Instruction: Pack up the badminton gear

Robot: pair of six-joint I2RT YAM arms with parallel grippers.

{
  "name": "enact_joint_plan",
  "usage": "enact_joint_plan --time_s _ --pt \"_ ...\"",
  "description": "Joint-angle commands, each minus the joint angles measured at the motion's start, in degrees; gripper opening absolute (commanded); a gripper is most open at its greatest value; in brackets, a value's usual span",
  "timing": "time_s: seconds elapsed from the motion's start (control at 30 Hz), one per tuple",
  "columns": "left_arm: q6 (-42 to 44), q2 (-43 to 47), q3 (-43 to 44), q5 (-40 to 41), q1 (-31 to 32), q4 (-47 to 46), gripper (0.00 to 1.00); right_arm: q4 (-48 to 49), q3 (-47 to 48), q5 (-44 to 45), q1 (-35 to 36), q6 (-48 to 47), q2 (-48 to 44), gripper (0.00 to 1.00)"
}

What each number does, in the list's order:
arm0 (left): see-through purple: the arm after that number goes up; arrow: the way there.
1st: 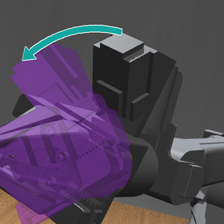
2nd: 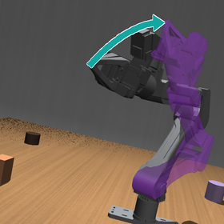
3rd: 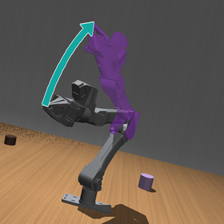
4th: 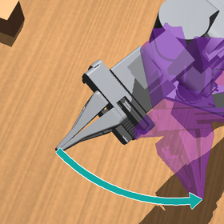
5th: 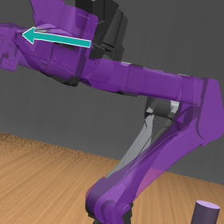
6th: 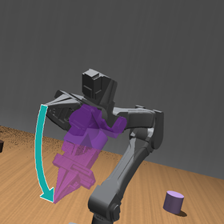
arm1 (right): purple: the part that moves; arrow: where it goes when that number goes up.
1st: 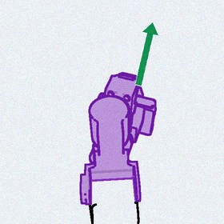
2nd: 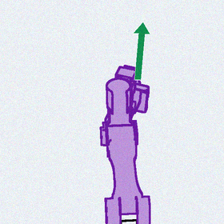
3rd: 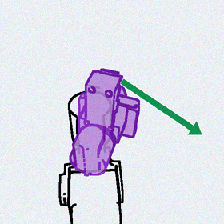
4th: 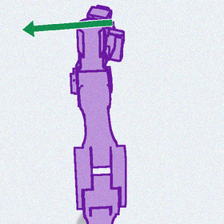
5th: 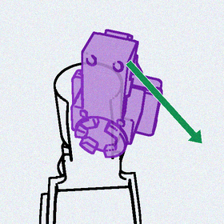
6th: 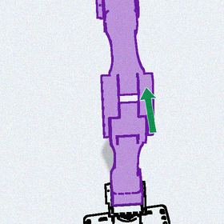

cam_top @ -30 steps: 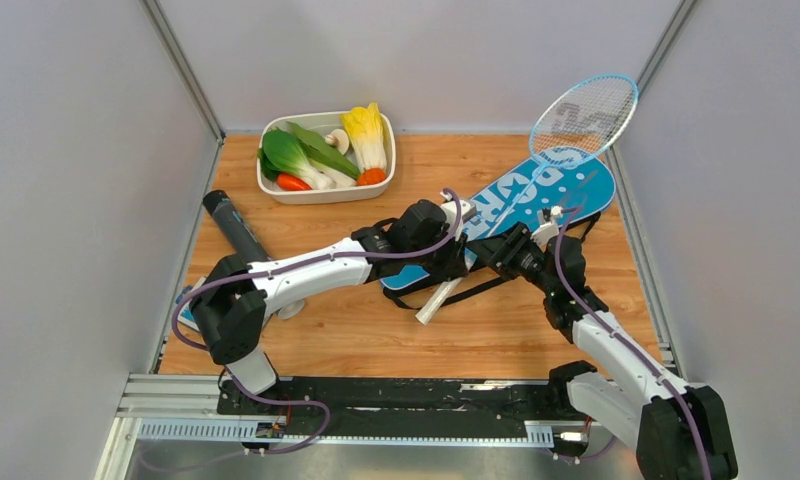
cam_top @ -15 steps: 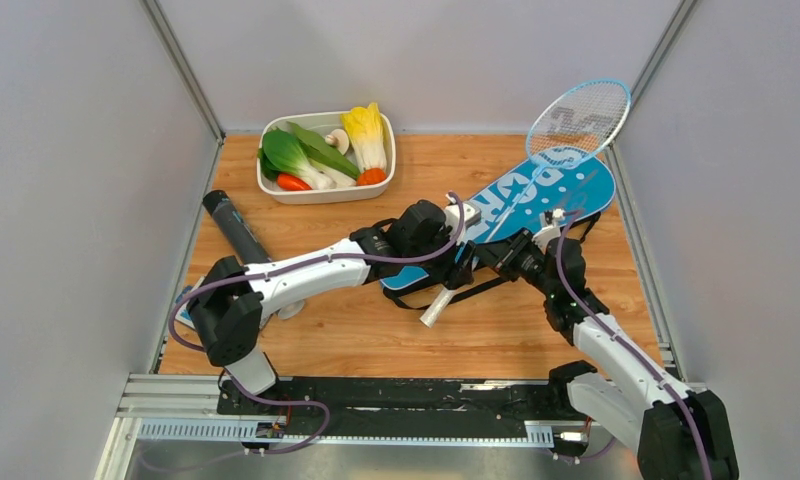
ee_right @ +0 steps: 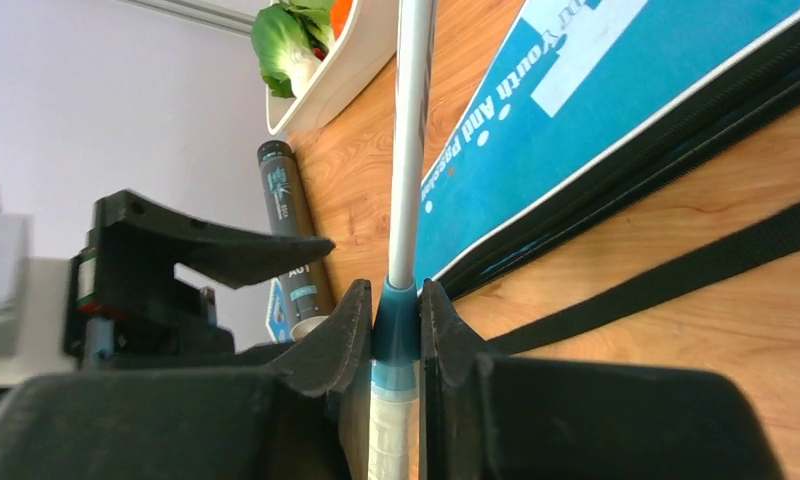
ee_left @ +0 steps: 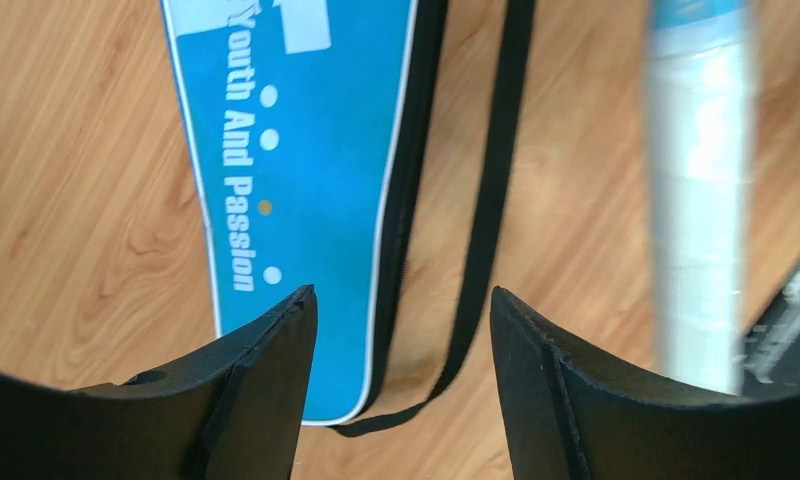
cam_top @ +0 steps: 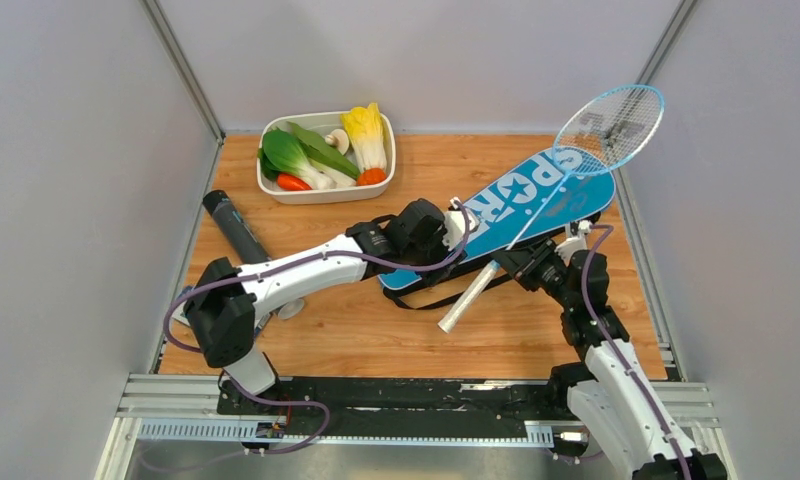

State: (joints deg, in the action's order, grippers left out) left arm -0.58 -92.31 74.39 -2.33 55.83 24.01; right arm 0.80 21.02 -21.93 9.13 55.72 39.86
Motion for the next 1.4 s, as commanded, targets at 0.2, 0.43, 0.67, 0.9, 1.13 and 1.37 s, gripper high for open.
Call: enact_joint_plan --time_s 0.2,0.43,0.67,0.9,1.13,1.37 --pt "12.1 -9.9 0.7 5.3 -0.3 -1.7 0.69 -8.2 -2.5 -2.0 -6.2 -4.8 -7.7 0.00" --pt "14.8 -15.1 1.5 7.4 -0.4 -4.6 0.74 -9.8 -2.8 -2.6 -6.3 -5.2 -9.6 0.00" --pt "15.0 -18.1 0.9 10.1 -0.4 -8.0 0.68 -11.2 -3.6 -2.9 -6.3 -5.4 -11.2 0.00" --pt "6.6 -19.6 7.3 16.5 -1.2 -9.3 0.01 -14.5 -5.8 -10.5 -6.4 -3.2 -12.6 0.00" --pt "-18.8 -22.7 19.7 -6.6 -10.8 -4.4 0.00 -22.6 -3.4 -8.9 -6.5 -2.0 -15.2 0.00" --pt "-26.4 -22.5 20.8 -8.5 -15.9 -8.9 0.00 -27.2 -3.7 -6.5 -6.5 0.8 -19.9 0.00"
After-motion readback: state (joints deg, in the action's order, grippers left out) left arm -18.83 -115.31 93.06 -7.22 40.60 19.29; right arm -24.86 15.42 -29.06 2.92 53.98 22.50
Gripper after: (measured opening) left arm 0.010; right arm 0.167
